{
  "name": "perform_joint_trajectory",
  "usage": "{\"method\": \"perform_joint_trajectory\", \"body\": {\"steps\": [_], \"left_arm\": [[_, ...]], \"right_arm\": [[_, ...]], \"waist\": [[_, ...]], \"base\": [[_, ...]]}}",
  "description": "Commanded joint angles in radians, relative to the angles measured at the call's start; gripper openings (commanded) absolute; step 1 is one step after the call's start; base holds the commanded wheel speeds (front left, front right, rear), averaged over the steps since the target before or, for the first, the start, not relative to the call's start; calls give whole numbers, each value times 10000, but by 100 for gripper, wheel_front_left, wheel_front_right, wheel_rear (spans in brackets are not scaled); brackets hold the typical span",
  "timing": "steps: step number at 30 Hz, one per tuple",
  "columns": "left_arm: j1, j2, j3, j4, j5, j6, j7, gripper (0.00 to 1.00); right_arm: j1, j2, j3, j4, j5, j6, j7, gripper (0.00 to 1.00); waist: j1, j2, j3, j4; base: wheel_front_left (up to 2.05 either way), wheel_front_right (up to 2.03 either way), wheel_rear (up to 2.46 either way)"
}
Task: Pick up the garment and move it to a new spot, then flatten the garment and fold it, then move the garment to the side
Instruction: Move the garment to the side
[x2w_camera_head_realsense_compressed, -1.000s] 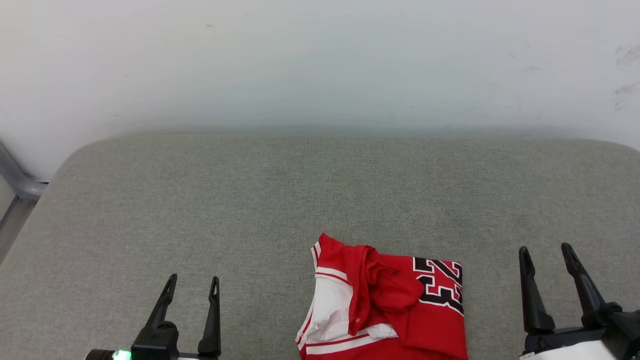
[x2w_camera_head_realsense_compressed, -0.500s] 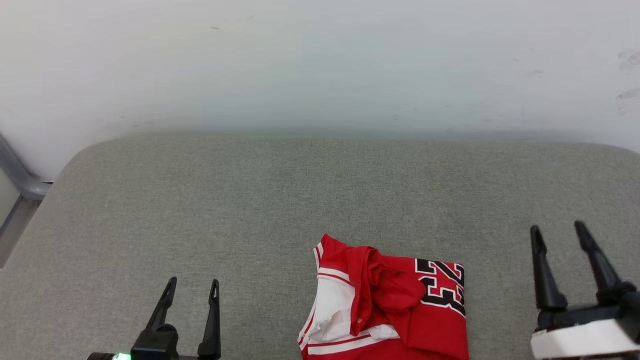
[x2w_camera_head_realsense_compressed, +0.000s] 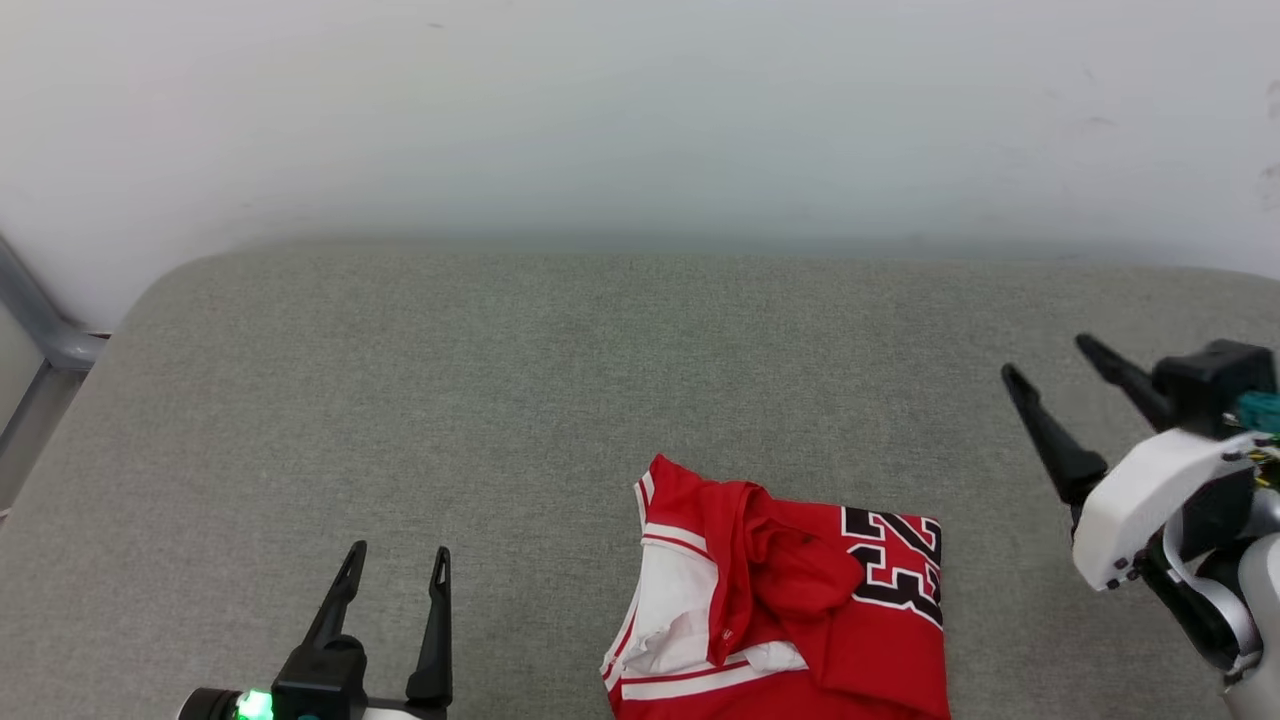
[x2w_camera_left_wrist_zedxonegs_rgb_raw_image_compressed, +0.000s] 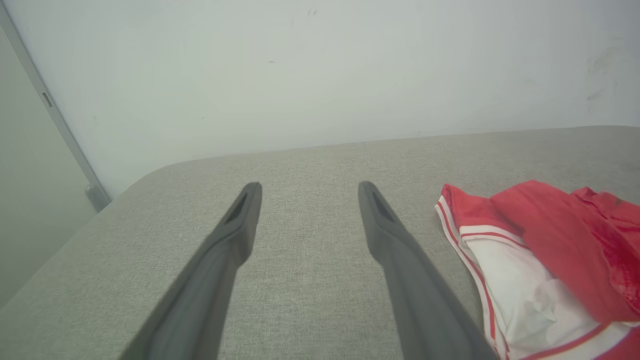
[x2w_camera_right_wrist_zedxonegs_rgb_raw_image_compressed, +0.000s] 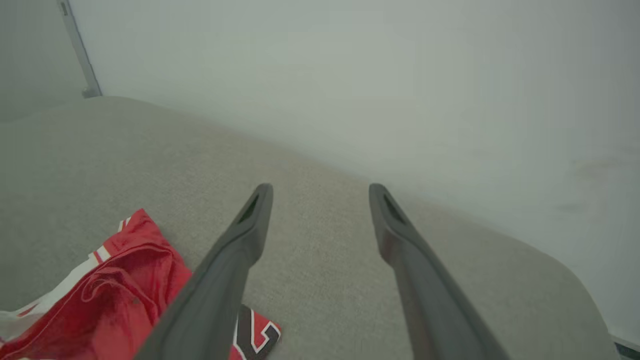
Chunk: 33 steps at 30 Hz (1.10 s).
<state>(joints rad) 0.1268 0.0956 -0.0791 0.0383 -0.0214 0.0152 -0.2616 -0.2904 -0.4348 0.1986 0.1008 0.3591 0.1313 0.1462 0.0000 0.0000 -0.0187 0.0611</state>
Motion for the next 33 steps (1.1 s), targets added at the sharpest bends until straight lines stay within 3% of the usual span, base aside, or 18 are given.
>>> {"method": "perform_joint_trajectory", "body": {"steps": [1,8,14,22,32,33], "left_arm": [[-114,8,0,5,27,-32,-45,100],[-276,-27,-77,1,44,-74,-43,100],[-456,-50,-138,-25,48,-128,-43,100],[-839,-66,-174,-39,66,-159,-43,100],[-1122,-106,-222,-7,66,-176,-43,100],[-1122,-108,-221,2,66,-173,-43,100]], "right_arm": [[-300,-276,343,105,382,-13,620,100],[-274,-1008,1813,840,2770,-13,4193,100],[26,-1018,2039,1396,3695,-11,5158,100],[94,-141,2056,2367,4113,-11,4737,100],[253,580,3011,3244,4272,-7,3795,100],[262,582,3107,3294,4320,-7,3721,57]], "waist": [[0,0,44,38],[0,0,285,276],[0,0,654,501],[0,0,1385,758],[0,0,1758,887],[0,0,1762,881]], "base": [[0,0,0],[0,0,0],[0,0,0],[0,0,0],[0,0,0],[0,0,0]]}}
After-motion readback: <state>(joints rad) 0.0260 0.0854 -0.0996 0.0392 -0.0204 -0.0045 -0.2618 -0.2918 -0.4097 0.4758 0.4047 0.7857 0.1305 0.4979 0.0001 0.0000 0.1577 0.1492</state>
